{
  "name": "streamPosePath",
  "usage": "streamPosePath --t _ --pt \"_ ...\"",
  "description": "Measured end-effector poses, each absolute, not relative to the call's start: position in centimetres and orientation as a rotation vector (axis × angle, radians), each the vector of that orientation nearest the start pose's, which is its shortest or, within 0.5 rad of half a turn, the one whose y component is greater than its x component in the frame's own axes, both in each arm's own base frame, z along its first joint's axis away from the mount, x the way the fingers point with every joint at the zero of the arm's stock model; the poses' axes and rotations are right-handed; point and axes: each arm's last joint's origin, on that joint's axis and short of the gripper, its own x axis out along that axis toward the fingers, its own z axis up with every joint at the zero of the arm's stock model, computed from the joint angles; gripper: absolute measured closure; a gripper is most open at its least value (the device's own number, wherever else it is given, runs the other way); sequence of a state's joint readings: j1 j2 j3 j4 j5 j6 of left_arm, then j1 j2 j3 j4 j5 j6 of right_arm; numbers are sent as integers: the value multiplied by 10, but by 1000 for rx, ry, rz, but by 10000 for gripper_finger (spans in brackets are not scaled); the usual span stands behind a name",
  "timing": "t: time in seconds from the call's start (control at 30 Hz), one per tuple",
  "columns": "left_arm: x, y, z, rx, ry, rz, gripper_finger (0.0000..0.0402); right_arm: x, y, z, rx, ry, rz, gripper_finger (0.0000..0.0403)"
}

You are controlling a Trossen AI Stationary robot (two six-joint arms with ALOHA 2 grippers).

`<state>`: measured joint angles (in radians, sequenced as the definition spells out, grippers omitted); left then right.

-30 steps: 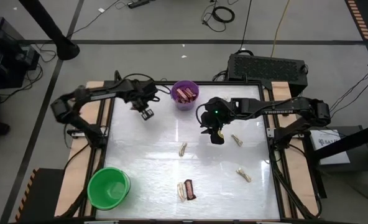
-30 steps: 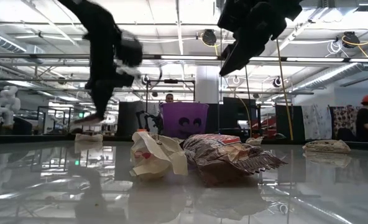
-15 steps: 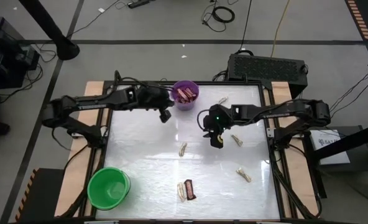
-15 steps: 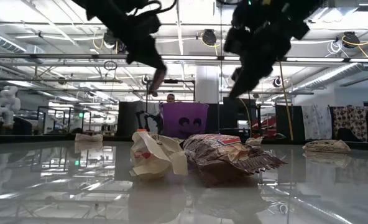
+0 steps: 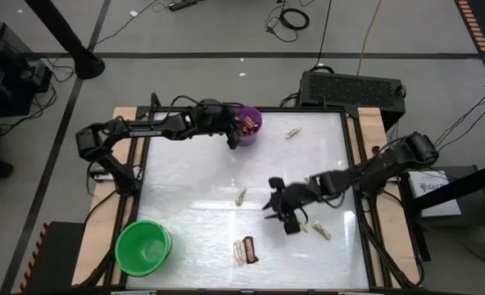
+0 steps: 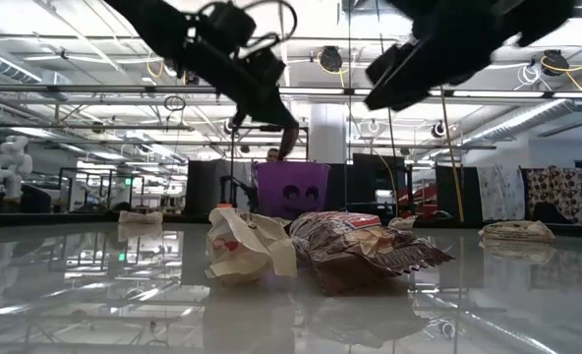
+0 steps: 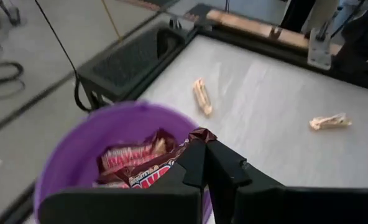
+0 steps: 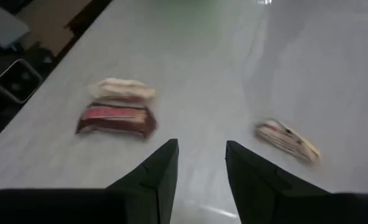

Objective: Sort candy by brand, put in halloween buckets
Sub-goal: Put the brown chocolate into the purple bucket

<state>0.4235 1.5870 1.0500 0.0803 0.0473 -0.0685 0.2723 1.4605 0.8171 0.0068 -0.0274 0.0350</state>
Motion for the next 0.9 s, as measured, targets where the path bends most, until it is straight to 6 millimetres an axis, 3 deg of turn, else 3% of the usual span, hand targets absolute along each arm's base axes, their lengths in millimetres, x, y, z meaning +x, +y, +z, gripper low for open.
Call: streamPosePath --t 0.17,0.27,0.63,0.9 --pt "325 157 236 -196 452 389 391 279 117 212 -150 582 281 275" --pt "325 162 235 -193 436 398 391 277 124 214 -200 554 295 275" --pt "323 169 233 -203 435 410 387 278 123 216 -205 535 277 275" --pt "323 168 234 -208 432 384 308 279 123 216 -201 535 277 275"
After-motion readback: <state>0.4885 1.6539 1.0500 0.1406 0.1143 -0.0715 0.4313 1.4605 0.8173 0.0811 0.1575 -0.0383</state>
